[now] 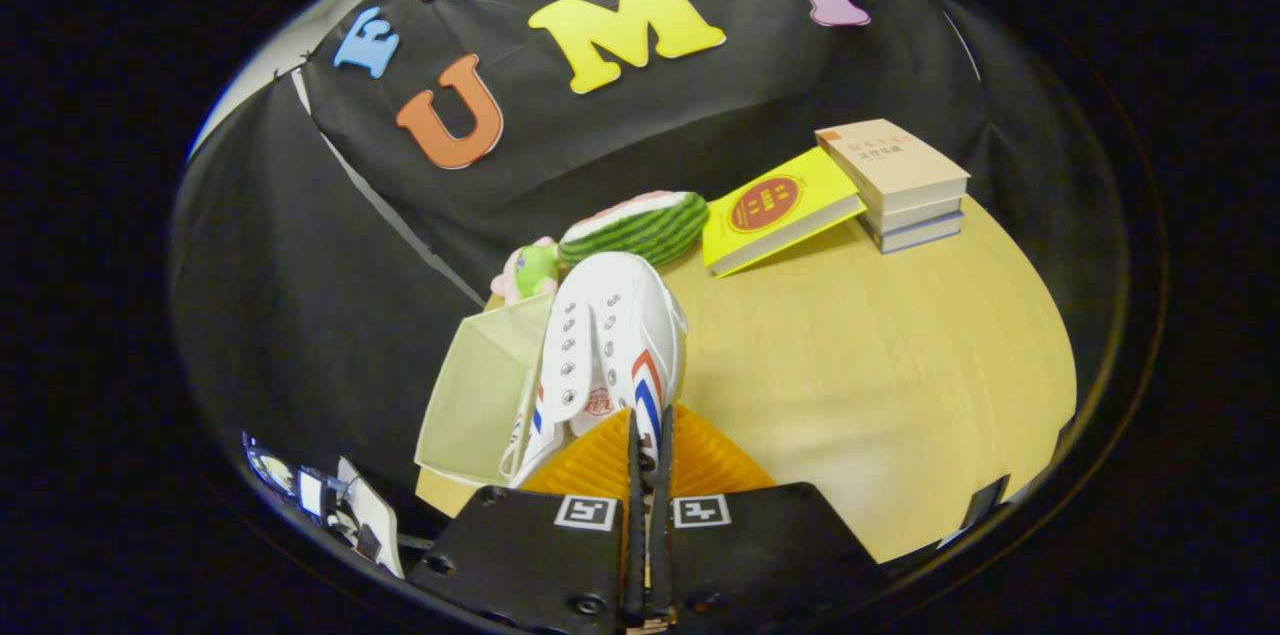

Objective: Open the storage box then place both shoes into the box .Put the left shoe in first, then the right shoe, with the right side of both shoes facing outward in a uniform manner.

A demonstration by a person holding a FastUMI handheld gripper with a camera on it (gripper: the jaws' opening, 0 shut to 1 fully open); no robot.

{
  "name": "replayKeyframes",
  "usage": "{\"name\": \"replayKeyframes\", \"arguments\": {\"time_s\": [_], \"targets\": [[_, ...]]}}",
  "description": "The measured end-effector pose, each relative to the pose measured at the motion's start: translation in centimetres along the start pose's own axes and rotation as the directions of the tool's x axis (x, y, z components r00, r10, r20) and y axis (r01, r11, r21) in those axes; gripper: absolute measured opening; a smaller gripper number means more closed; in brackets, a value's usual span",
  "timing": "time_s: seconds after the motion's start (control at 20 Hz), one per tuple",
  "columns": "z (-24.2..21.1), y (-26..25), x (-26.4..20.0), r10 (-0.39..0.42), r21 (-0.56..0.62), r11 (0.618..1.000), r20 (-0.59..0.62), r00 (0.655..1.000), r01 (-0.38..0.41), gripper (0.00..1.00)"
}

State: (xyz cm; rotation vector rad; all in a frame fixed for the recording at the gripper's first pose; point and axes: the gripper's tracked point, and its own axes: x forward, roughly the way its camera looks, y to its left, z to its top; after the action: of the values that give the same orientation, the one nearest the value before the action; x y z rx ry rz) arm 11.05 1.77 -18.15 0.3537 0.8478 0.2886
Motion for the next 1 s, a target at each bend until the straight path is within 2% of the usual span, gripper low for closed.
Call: {"name": "replayKeyframes", "arguments": {"time_s": [0.2,0.35,0.8,0.95,1.0], "targets": [[-0.8,7.3,2.8,0.052,0.003,0.999,-0.004,0.999,-0.052,0.07],[-1.9,10.9,5.0,0.052,0.032,0.998,0.031,0.998,-0.053,0.07],[-4.0,14.0,11.2,-0.07,0.059,0.996,0.122,0.99,0.063,0.07],[-3.9,12.8,12.3,-0.14,0.037,0.99,0.19,0.972,0.135,0.07],[-4.1,12.2,12.9,-0.171,-0.007,0.984,0.196,0.966,0.176,0.07]]}}
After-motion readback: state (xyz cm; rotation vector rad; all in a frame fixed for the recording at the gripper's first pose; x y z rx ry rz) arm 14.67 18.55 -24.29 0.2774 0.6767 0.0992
